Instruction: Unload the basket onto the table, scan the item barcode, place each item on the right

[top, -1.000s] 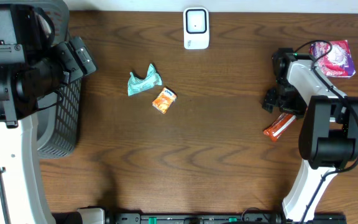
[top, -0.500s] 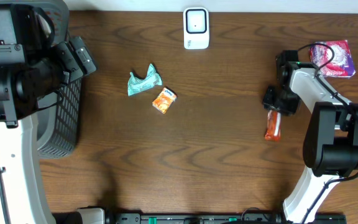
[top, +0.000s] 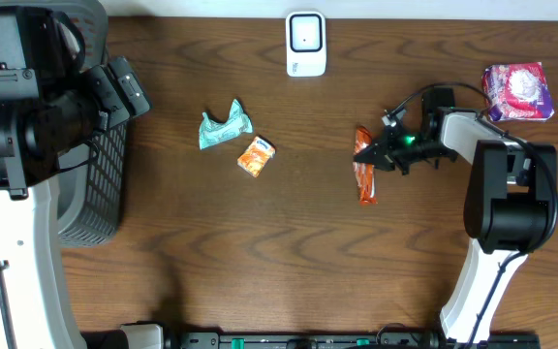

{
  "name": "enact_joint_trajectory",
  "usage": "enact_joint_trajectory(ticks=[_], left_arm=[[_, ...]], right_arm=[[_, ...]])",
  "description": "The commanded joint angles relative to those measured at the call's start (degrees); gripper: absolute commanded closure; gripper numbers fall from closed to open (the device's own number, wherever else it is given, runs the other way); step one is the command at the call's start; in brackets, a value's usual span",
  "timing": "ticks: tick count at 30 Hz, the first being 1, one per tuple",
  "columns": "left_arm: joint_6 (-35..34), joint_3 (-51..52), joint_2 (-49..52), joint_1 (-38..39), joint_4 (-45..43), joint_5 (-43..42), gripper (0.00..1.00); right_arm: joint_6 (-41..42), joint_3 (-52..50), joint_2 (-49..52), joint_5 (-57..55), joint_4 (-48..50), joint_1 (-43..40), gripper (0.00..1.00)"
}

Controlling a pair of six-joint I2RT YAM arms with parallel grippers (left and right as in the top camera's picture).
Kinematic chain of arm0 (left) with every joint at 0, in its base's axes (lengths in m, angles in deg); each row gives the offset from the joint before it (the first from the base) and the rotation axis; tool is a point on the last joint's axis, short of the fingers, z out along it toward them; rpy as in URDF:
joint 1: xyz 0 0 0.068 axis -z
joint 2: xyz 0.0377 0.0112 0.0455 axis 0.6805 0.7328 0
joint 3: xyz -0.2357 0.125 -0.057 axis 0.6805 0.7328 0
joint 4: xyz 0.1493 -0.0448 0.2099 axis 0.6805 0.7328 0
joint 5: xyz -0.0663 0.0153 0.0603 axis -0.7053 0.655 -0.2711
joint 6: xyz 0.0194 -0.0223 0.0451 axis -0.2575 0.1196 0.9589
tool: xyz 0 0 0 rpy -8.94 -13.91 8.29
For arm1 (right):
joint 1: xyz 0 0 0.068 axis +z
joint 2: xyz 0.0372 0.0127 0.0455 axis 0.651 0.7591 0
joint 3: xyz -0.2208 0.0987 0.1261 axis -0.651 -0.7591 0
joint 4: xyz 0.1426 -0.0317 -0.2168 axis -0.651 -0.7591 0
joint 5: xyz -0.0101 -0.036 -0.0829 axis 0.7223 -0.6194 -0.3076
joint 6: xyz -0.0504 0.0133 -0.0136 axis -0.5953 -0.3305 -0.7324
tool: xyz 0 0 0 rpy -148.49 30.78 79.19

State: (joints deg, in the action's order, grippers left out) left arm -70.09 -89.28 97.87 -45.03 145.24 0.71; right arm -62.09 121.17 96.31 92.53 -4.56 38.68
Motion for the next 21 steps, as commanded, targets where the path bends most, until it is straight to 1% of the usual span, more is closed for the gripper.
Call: enact_joint_trajectory(ticks=[1,3,7,8,9,10,11,12,13,16,19,21], left_arm=[[0.7,0.3,0.2,-0.2,0.0,0.5,0.02],[0.7,0.3,0.2,-0.2,0.0,0.5,0.02],[0.7,0.3,0.2,-0.2,0.0,0.5,0.02],[0.7,0.3,0.2,-0.2,0.0,0.5,0.02],[0.7,0.3,0.2,-0.2,0.0,0.5,0.02],[0.7,0.3,0.2,-0.2,0.0,0.5,0.02],[0.7,0.3,0.2,-0.2,0.0,0.5,0.02],[0.7,0.3,0.2,-0.2,0.0,0.5,0.02],[0.7,0.3,0.2,-0.2,0.0,0.5,0.02],[0.7,0.3,0.2,-0.2,0.0,0.5,0.02],[0.7,0.3,0.2,-0.2,0.0,0.5,0.02],[0.7,0.3,0.2,-0.2,0.0,0.5,0.02]], right_arm=[[-2.0,1.2,0.4,20.8,2.1,0.5,0.99],[-2.0,1.2,0.4,20.9,2.4,0.5,0.99],[-2.0,0.1,0.4,16.3,2.1,0.5,0.99],[-2.0,-0.2,0.4,13.7,1.5,0.5,0.99],[-0.7,-0.4,0.4,3.6,-0.8,0.3,0.98],[1.0,-0.4,0.4,-3.7,-2.3,0.2,0.93],[2.7,-0.4,0.4,-10.4,-3.4,0.2,0.87],[3.4,-0.4,0.4,-14.8,-4.2,0.1,0.78],[3.4,-0.2,0.4,-18.8,-5.2,0.0,0.73],[3.4,1.9,0.2,-24.8,-9.0,-0.8,0.65],[3.1,6.4,-0.7,-30.5,-14.6,-1.4,0.61],[2.3,11.7,-1.8,-35.1,-20.6,-1.3,0.58]])
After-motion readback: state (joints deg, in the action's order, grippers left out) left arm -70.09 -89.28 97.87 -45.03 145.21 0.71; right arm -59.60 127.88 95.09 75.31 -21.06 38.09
